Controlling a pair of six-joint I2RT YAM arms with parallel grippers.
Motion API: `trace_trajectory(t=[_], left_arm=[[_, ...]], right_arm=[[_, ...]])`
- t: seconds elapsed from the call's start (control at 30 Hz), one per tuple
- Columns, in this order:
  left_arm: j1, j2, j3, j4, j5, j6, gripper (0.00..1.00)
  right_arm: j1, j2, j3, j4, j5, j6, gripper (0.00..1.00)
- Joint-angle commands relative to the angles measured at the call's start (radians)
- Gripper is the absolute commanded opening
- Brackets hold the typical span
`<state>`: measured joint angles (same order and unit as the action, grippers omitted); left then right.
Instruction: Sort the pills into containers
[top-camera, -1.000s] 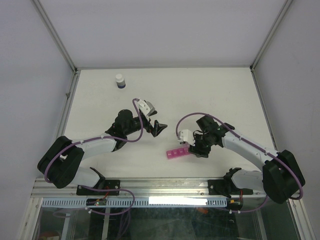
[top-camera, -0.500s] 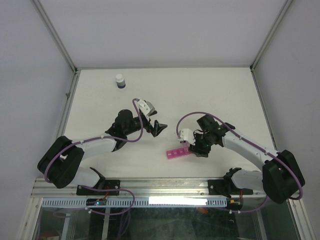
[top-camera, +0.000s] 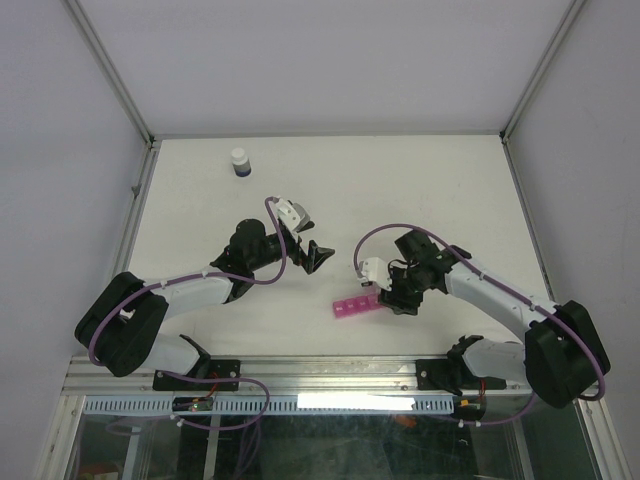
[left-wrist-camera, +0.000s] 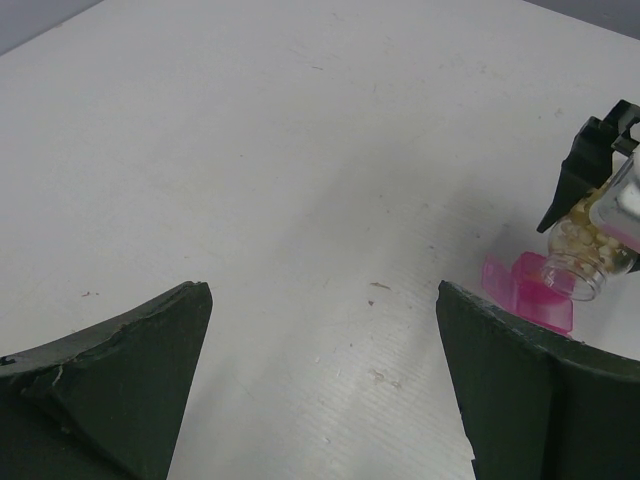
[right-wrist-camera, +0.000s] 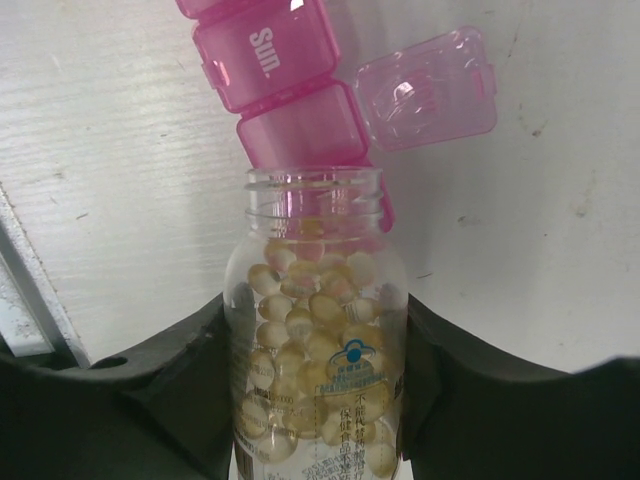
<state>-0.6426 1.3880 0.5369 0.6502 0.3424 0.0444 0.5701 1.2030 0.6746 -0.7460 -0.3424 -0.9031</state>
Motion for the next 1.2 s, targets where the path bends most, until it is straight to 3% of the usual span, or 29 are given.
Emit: trace_trajectory(t=[0.0, 0.07, 0.13, 0.23, 0.3, 0.4, 0.47, 0.57, 0.63, 0.7, 0.8, 0.87, 0.93, 1.03, 1.1, 1.17], left_arm=[[-0.012, -0.005, 0.037, 0.028, 0.021, 0.026, 0.99], [-0.012, -0.004, 0.037, 0.029, 0.021, 0.026, 0.99], [-0.012, -0.005, 0.037, 0.028, 0.021, 0.026, 0.99], [-0.012, -0.005, 0.038, 0.029, 0.021, 0.026, 0.99], [-0.012, -0.004, 0.039, 0.028, 0.021, 0.027, 0.99], [-0.012, -0.005, 0.038, 0.029, 0.021, 0.027, 0.99], [-0.012, -0.003, 0.039, 0.028, 0.021, 0.028, 0.99], [-0.012, -0.005, 0.038, 0.028, 0.021, 0.027, 0.99], [-0.013, -0.004, 0.038, 0.027, 0.021, 0.028, 0.99], [-0.013, -0.006, 0.037, 0.028, 0.02, 0.028, 0.99], [-0.013, -0.004, 0.038, 0.027, 0.021, 0.028, 0.99], [-0.014, -0.005, 0.037, 0.028, 0.02, 0.028, 0.99], [-0.013, -0.002, 0.039, 0.026, 0.02, 0.028, 0.99], [-0.013, -0.005, 0.038, 0.028, 0.02, 0.026, 0.99], [-0.014, -0.003, 0.04, 0.027, 0.02, 0.028, 0.99], [-0.014, -0.004, 0.039, 0.026, 0.018, 0.029, 0.99]], right_arm=[[-0.014, -0.02, 0.011, 0.067, 0.073, 0.021, 0.0], [-0.011, 0.001, 0.056, -0.058, -0.093, -0.024, 0.0], [-0.005, -0.051, -0.003, 0.075, 0.05, 0.012, 0.0], [-0.007, -0.014, 0.043, -0.024, -0.055, -0.012, 0.0], [-0.007, -0.035, -0.004, 0.075, 0.079, 0.019, 0.0], [-0.003, -0.026, 0.046, -0.029, -0.078, -0.016, 0.0], [-0.006, -0.039, -0.005, 0.082, 0.082, 0.027, 0.0], [0.001, -0.008, 0.038, -0.027, -0.058, -0.009, 0.0], [-0.002, -0.023, 0.001, 0.091, 0.097, 0.032, 0.0], [-0.011, 0.007, 0.058, -0.03, -0.062, 0.0, 0.0], [-0.004, -0.019, 0.006, 0.077, 0.086, 0.033, 0.0], [-0.007, -0.001, 0.051, -0.017, -0.052, 0.006, 0.0], [-0.001, -0.032, 0.001, 0.089, 0.075, 0.034, 0.0], [0.002, -0.008, 0.057, -0.028, -0.064, -0.002, 0.0], [0.0, -0.04, -0.01, 0.107, 0.103, 0.043, 0.0], [-0.014, 0.022, 0.061, -0.019, -0.028, 0.031, 0.0]])
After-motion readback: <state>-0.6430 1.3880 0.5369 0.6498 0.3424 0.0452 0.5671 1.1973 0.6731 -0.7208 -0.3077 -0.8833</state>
